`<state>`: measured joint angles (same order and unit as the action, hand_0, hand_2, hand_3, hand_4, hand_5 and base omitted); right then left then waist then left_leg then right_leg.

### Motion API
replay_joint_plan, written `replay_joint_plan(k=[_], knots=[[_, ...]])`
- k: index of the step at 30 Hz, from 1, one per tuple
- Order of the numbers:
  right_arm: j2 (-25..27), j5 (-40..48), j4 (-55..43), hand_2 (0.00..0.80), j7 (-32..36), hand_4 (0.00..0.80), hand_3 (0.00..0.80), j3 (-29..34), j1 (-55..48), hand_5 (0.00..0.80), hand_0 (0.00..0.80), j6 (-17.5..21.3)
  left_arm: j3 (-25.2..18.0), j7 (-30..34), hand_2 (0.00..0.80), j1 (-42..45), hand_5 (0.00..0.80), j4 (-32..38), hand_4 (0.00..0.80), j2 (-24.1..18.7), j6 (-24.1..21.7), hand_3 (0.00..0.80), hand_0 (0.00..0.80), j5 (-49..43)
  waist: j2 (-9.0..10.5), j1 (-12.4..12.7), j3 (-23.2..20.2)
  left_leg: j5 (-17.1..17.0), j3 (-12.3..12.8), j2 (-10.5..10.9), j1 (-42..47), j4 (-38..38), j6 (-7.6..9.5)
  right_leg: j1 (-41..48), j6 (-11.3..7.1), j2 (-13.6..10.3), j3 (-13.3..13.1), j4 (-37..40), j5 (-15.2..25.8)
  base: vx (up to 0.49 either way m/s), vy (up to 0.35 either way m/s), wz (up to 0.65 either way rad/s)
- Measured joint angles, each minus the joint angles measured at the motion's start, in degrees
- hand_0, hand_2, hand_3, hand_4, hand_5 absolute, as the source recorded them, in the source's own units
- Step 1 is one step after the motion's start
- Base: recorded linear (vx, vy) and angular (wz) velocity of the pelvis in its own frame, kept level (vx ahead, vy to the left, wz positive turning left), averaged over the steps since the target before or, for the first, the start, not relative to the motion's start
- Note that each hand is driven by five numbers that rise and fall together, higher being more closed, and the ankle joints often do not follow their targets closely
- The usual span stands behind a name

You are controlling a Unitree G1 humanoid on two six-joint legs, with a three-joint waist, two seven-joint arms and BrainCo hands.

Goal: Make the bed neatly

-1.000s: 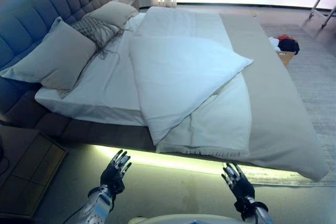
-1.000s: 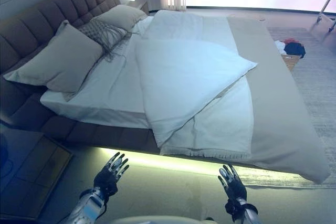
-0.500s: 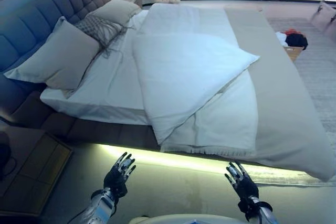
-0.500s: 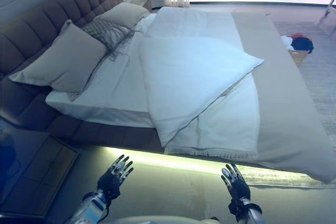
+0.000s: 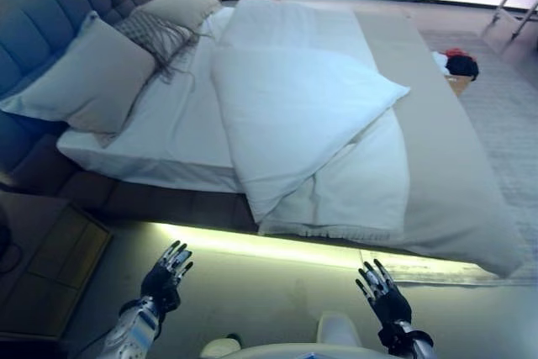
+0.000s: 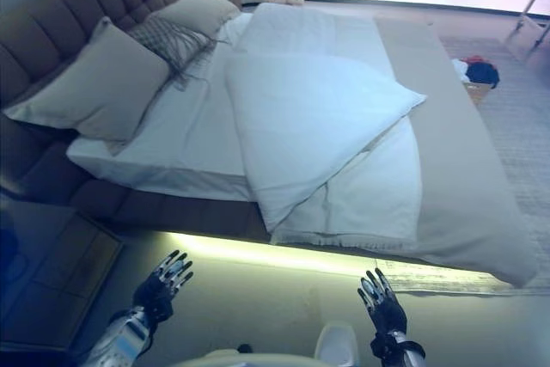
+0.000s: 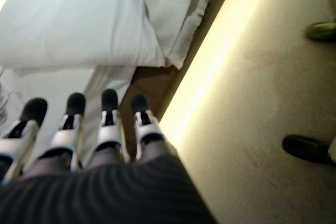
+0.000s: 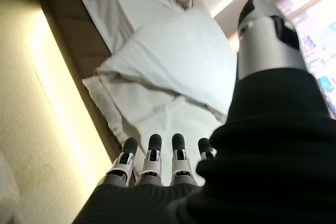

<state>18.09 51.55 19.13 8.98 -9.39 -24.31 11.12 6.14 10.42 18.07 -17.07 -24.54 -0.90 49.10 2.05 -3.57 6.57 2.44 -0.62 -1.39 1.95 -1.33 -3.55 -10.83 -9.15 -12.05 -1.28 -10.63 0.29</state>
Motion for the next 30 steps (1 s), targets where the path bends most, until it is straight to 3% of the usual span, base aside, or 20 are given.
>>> replay_joint_plan(k=[3, 4, 7, 9, 11, 13, 15, 16, 18, 21, 23, 25, 27, 30], knots=[[1.2, 1.1, 1.6, 0.000, -0.1, 0.000, 0.000, 1.4, -0.1, 0.000, 0.000, -0.3, 1.3, 1.1, 0.000, 0.3, 0.000, 0.5, 0.000, 2.8, 0.4, 0.000, 0.000, 0.1, -2.80, -0.2, 0.4, 0.4, -0.9, -2.6, 2.4, 0.9, -0.56, 2.8, 1.33, 3.5, 0.4, 1.8, 0.4, 0.373, -0.314, 0.11], [1.7, 1.2, 1.2, 0.000, 0.1, 0.000, 0.000, 1.8, 0.4, 0.000, 0.000, -0.3, 1.3, 1.7, 0.000, 1.2, 0.000, 0.5, 0.000, 3.5, 0.4, 0.000, 0.000, 0.1, -3.88, -0.2, 0.4, 1.1, -0.9, -3.5, 2.4, 0.2, -1.22, 2.7, 2.61, 4.6, 0.7, 0.5, -0.5, 0.348, -0.339, -0.08], [2.9, 1.5, 1.3, 0.000, 0.4, 0.000, 0.000, 1.9, 0.6, 0.000, 0.000, -0.5, 1.8, 2.5, 0.000, 1.8, 0.000, 0.6, 0.000, 4.1, 0.4, 0.000, 0.000, 0.1, -4.49, -0.2, 0.3, 2.5, -0.9, -4.4, 2.2, -1.7, 0.16, 2.3, 3.48, 5.4, 1.7, -3.0, -3.4, 0.350, -0.354, 0.12], [2.9, 1.4, 1.2, 0.000, -0.2, 0.000, 0.000, 1.6, 1.7, 0.000, 0.000, -1.9, 1.5, 2.4, 0.000, 1.8, 0.000, 0.6, 0.000, 4.3, 0.5, 0.000, 0.000, 0.6, -3.72, -0.1, 0.1, 3.1, -1.5, -5.3, 2.4, -3.6, 0.40, 1.6, 4.50, 6.0, 1.9, -7.8, -6.5, 0.315, -0.362, 0.24], [2.8, 1.5, 1.5, 0.000, -0.3, 0.000, 0.000, 0.7, 2.7, 0.000, 0.000, -2.7, 1.4, 2.6, 0.000, 1.8, 0.000, 0.5, 0.000, 4.1, 0.6, 0.000, 0.000, 1.2, -1.72, -0.1, -0.2, 2.7, -1.6, -5.5, 0.9, -7.7, -0.27, 1.1, 5.98, 7.0, 2.1, -10.0, -8.9, 0.252, -0.345, 0.20], [2.5, 1.4, 3.4, 0.000, -0.1, 0.000, 0.000, -0.5, 4.9, 0.000, 0.000, -3.2, 1.9, 2.4, 0.000, 0.3, 0.000, -0.4, 0.000, 3.3, 0.2, 0.000, 0.000, 1.3, 1.07, 0.1, 0.1, 1.5, -1.3, -5.7, -7.1, -23.2, -1.85, 1.2, 8.83, 8.6, 1.3, -11.3, -10.2, 0.226, -0.282, 0.16], [3.0, 1.4, 4.9, 0.000, 0.0, 0.000, 0.000, -0.4, 5.8, 0.000, 0.000, -3.2, 2.8, 2.6, 0.000, 0.0, 0.000, -0.8, 0.000, 3.5, 0.1, 0.000, 0.000, 1.3, 1.75, 2.1, -0.2, -4.5, -3.2, -6.4, -12.3, -33.8, -0.77, 3.5, 10.66, 10.5, 0.9, -9.4, -9.6, 0.249, -0.153, -0.02], [3.1, 1.6, 5.4, 0.000, -0.1, 0.000, 0.000, -0.1, 5.7, 0.000, 0.000, -3.1, 3.5, 2.7, 0.000, -0.4, 0.000, -1.3, 0.000, 3.4, 0.1, 0.000, 0.000, 1.3, 2.54, 2.4, -0.1, -6.4, -3.4, -6.8, -14.5, -37.4, 0.71, 5.2, 11.70, 10.5, 1.2, -7.9, -9.0, 0.302, -0.021, 0.03], [3.3, 2.1, 5.8, 0.000, -0.1, 0.000, 0.000, -0.1, 4.9, 0.000, 0.000, -2.9, 4.9, 3.8, 0.000, -0.6, 0.000, -1.5, 0.000, 3.6, 0.1, 0.000, 0.000, 1.3, 2.20, 3.0, -0.3, -6.4, -2.3, -6.1, -14.8, -38.4, 0.85, 7.2, 12.96, 10.6, 2.9, -6.4, -8.7, 0.320, 0.052, 0.04], [2.7, 2.2, 5.5, 0.000, -1.3, 0.000, 0.000, -0.6, 3.5, 0.000, 0.000, -2.8, 5.2, 4.3, 0.000, -1.4, 0.000, -2.2, 0.000, 3.7, 0.0, 0.000, 0.000, 1.3, 0.70, 2.8, -0.6, -5.7, 1.1, -5.3, -14.4, -26.1, 0.05, 8.0, 13.61, 11.1, 5.7, -3.9, -8.5, 0.390, 0.111, 0.19], [2.5, 2.2, 5.1, 0.000, -2.0, 0.000, 0.000, -0.8, 2.5, 0.000, 0.000, -2.8, 6.1, 4.1, 0.000, -2.7, 0.000, -2.5, 0.000, 3.8, -0.3, 0.000, 0.000, 1.2, 0.25, 3.1, -0.3, -5.9, -1.7, -4.7, -12.5, -11.8, -0.30, 8.7, 14.05, 12.2, 4.1, -1.9, -7.9, 0.450, 0.094, 0.22], [3.0, 2.2, 4.8, 0.000, -1.9, 0.000, 0.000, -0.6, 2.1, 0.000, 0.000, -2.8, 6.1, 3.7, 0.000, -2.7, 0.000, -3.2, 0.000, 5.1, -0.6, 0.000, 0.000, 1.2, -0.60, 3.2, 0.2, -5.9, -5.8, -4.9, -10.5, -0.2, -0.35, 10.0, 14.18, 14.0, -0.2, -1.1, -7.3, 0.464, 0.103, 0.03], [3.3, 2.1, 4.4, 0.000, -1.2, 0.000, 0.000, -0.5, 2.0, 0.000, 0.000, -2.8, 6.1, 3.7, 0.000, -2.4, 0.000, -3.7, 0.000, 6.0, -0.7, 0.000, 0.000, 1.1, -2.86, 4.7, 1.0, -5.9, -7.8, -5.1, -10.7, 2.5, -0.40, 11.0, 13.73, 14.7, -2.9, -0.7, -7.8, 0.472, 0.133, -0.36], [3.0, 2.0, 4.5, 0.000, -0.3, 0.000, 0.000, -0.9, 1.8, 0.000, 0.000, -2.8, 5.8, 3.8, 0.000, -1.7, 0.000, -4.6, 0.000, 6.0, -0.9, 0.000, 0.000, 1.1, -5.78, 6.4, 1.2, -5.8, -9.6, -4.2, -10.9, 1.6, -0.42, 13.1, 12.74, 14.4, -4.6, -0.5, -9.5, 0.489, 0.179, -0.34]])
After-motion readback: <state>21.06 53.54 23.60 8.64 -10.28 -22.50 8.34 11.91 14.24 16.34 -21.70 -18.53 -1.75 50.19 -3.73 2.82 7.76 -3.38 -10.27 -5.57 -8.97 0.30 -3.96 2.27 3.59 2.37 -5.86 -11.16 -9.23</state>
